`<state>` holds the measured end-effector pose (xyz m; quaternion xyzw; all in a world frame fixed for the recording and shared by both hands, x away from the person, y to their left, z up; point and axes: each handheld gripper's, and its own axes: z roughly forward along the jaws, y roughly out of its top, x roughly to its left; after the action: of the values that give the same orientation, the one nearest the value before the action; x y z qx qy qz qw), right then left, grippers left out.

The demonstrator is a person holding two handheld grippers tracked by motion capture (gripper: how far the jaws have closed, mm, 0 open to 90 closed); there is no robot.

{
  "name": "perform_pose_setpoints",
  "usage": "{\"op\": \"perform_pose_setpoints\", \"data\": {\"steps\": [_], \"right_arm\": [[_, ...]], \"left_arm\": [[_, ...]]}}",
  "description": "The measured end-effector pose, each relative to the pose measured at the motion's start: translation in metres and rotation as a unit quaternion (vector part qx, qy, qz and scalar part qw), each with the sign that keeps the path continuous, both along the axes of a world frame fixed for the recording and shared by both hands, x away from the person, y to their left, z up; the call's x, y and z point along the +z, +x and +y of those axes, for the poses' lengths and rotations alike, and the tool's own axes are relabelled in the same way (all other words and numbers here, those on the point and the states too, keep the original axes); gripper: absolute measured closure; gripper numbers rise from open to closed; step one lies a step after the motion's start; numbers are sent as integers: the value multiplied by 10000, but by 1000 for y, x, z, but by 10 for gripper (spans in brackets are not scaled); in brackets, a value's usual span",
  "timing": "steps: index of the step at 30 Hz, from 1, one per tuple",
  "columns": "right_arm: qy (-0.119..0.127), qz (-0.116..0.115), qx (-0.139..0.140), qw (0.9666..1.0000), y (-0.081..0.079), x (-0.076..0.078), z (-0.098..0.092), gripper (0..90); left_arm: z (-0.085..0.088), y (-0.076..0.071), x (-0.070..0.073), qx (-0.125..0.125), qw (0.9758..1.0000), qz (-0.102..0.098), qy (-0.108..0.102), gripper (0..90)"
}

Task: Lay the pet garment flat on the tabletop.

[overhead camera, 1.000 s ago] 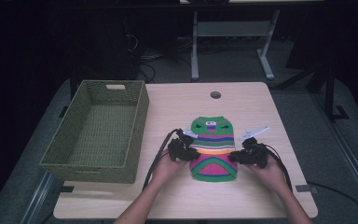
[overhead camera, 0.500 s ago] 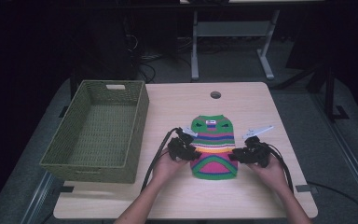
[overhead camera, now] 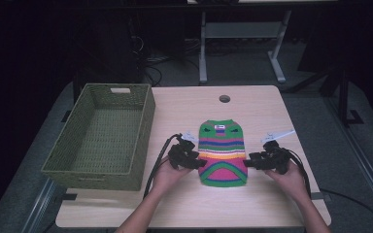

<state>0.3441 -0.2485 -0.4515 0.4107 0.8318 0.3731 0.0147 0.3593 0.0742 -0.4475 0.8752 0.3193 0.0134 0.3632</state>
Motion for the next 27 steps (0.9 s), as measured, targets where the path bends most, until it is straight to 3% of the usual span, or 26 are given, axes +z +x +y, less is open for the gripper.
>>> {"op": "perform_pose_setpoints", "data": {"steps": [12, 27], "right_arm": [[-5, 48, 8, 10000, -5, 3, -9, 376], [-48, 89, 107, 9999, -13, 6, -16, 323]], "left_arm": [[8, -11, 6, 4, 9999, -123, -63, 420], [19, -26, 5, 52, 9997, -167, -190, 325]]}}
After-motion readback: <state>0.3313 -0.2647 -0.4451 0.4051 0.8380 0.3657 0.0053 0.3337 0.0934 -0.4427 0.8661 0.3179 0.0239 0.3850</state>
